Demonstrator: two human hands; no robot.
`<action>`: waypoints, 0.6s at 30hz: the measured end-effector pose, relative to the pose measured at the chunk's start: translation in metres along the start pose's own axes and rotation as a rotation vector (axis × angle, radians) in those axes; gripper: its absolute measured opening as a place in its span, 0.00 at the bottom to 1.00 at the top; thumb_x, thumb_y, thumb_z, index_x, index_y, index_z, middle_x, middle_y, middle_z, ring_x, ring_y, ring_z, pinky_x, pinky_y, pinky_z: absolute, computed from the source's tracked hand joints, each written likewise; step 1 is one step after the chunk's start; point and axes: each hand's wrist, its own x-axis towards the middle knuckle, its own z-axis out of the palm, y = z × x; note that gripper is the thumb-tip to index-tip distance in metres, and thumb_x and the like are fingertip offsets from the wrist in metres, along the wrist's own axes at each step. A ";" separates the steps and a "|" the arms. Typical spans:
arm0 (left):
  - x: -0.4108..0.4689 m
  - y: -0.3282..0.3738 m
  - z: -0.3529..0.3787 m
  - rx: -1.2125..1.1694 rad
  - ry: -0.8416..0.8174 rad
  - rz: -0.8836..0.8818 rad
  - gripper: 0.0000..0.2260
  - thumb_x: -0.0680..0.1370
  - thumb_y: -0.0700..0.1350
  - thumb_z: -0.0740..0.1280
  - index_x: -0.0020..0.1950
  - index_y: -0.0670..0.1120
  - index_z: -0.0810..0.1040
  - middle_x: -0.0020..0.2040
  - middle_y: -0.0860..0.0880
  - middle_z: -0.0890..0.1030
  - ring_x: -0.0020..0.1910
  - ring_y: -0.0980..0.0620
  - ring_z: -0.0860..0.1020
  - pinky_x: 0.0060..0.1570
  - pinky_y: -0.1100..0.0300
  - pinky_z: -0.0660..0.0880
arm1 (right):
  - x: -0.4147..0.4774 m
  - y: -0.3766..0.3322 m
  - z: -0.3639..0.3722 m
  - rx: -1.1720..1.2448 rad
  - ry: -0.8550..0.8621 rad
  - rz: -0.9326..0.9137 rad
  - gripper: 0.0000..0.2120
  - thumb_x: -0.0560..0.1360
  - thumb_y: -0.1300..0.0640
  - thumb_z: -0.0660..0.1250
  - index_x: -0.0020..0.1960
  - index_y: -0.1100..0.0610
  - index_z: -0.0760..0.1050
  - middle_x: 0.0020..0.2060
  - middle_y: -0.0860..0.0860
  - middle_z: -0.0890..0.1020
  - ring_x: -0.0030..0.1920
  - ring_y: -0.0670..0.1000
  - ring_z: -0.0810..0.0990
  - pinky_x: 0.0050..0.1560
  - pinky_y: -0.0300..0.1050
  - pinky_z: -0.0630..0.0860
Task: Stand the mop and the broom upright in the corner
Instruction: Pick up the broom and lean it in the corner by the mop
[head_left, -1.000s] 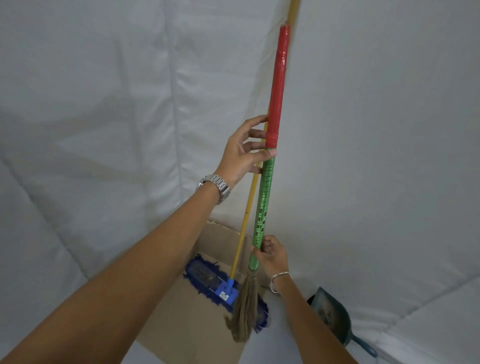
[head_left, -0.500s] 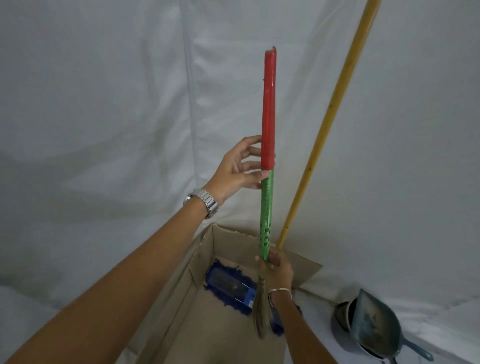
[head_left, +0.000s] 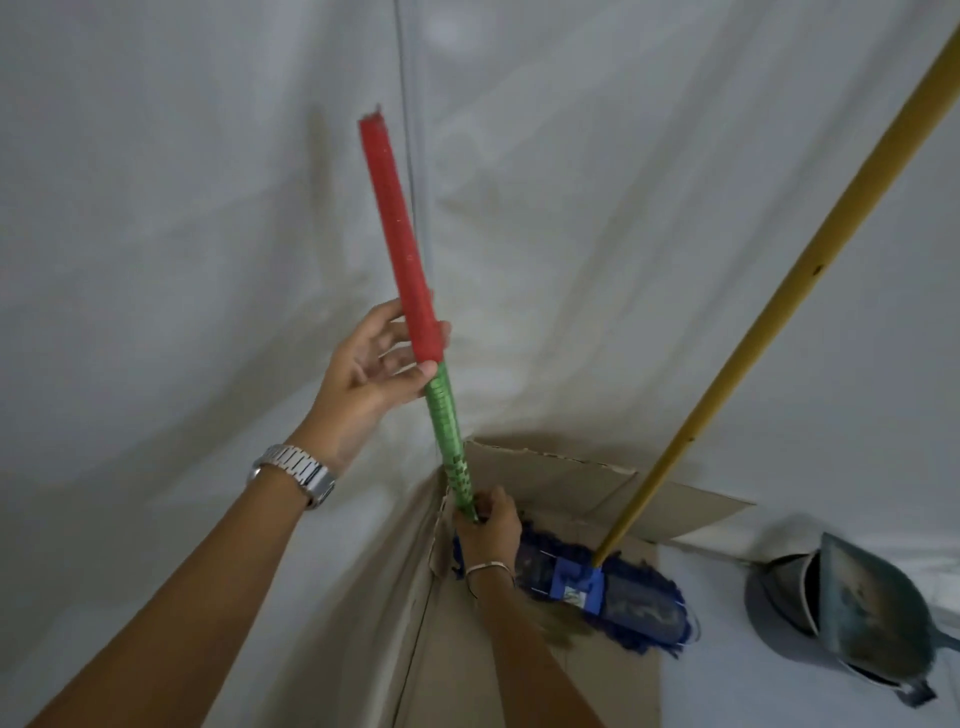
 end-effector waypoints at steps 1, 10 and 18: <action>0.001 -0.005 -0.005 0.023 0.058 0.029 0.24 0.68 0.37 0.68 0.62 0.54 0.71 0.54 0.50 0.80 0.55 0.52 0.79 0.52 0.52 0.78 | 0.004 0.000 0.011 0.008 0.000 -0.007 0.10 0.67 0.61 0.71 0.38 0.55 0.69 0.43 0.57 0.76 0.41 0.55 0.74 0.45 0.53 0.75; 0.010 -0.039 -0.026 0.261 0.581 0.253 0.28 0.68 0.30 0.71 0.67 0.42 0.69 0.58 0.41 0.77 0.51 0.58 0.78 0.53 0.68 0.74 | 0.015 -0.007 0.063 0.096 -0.104 0.007 0.14 0.69 0.64 0.70 0.54 0.61 0.74 0.52 0.57 0.76 0.49 0.55 0.76 0.55 0.49 0.75; 0.004 -0.034 -0.011 0.355 0.747 0.382 0.29 0.67 0.30 0.71 0.61 0.52 0.69 0.58 0.47 0.71 0.55 0.61 0.75 0.43 0.65 0.79 | 0.019 -0.001 0.060 0.042 -0.186 0.031 0.16 0.70 0.71 0.63 0.55 0.59 0.74 0.55 0.59 0.77 0.55 0.57 0.77 0.61 0.54 0.74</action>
